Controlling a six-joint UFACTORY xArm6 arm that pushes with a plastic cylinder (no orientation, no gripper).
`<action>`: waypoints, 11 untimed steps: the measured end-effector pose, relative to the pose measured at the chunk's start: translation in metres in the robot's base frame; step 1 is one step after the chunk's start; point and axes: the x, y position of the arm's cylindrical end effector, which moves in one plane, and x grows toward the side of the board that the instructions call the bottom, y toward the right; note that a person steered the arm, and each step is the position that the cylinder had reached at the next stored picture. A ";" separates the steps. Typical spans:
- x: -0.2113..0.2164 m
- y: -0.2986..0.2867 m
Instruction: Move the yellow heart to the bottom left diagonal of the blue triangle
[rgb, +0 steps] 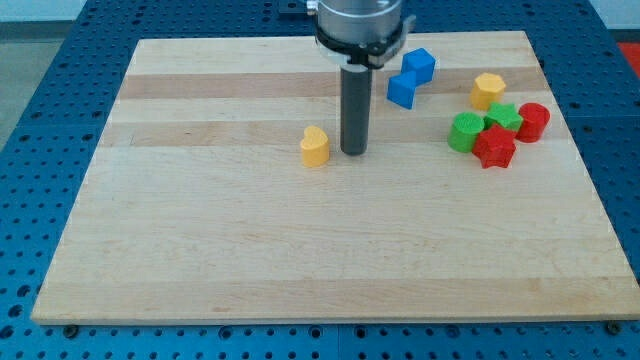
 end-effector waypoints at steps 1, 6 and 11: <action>0.032 -0.013; 0.001 -0.059; -0.073 -0.113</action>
